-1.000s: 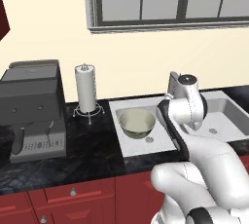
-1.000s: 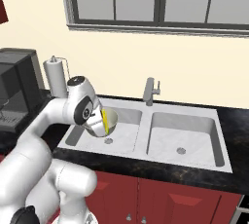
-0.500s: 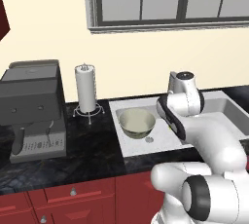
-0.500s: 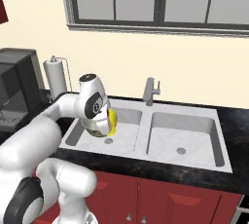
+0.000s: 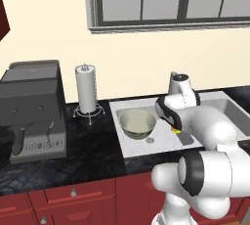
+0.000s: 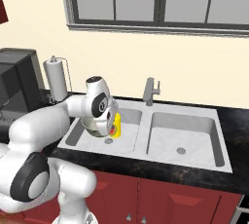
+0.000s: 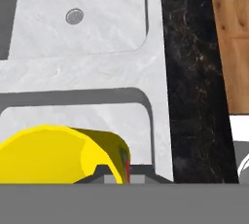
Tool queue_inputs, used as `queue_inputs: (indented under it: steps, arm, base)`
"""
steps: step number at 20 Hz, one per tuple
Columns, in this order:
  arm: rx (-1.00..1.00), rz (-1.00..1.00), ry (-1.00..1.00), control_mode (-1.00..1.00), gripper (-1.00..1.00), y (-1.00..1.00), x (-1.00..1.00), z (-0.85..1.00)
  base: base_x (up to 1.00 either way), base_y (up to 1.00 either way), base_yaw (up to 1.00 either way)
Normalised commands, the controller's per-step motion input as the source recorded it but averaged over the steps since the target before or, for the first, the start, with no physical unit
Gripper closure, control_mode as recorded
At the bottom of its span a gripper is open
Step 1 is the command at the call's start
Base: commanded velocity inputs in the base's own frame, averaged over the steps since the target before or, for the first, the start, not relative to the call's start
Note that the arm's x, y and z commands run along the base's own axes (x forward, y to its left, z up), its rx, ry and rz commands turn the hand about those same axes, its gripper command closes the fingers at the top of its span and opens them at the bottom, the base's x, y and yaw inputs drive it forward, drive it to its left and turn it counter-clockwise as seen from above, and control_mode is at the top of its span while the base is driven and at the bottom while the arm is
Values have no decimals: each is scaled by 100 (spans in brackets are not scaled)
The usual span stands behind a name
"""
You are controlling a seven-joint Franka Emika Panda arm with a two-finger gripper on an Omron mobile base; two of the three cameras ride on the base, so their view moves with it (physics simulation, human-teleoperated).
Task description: Remove the cucumber and orange from the sink. Then move the bowl and cup from the counter to the sink for washing.
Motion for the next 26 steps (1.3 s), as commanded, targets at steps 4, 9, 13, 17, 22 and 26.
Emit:
queue_inputs:
  steps: [4, 9, 13, 17, 22, 26]
  arm:
    - [17, -20, 0, -100, 100, -6, 24, -23]
    - [16, -19, 0, -100, 100, -4, 19, -24]
    - [10, -18, 0, -100, 100, 0, 15, -24]
    - [2, -14, -2, -100, 100, 0, 13, -26]
    - [0, -11, -3, -100, 100, 2, 15, -27]
    - [0, -5, -2, -100, 100, 5, 18, -28]
  base:
    - [0, 0, 0]
    - [0, 0, 0]
    - [0, 0, 0]
    - [0, 0, 0]
    - [0, 0, 0]
    - [0, 0, 0]
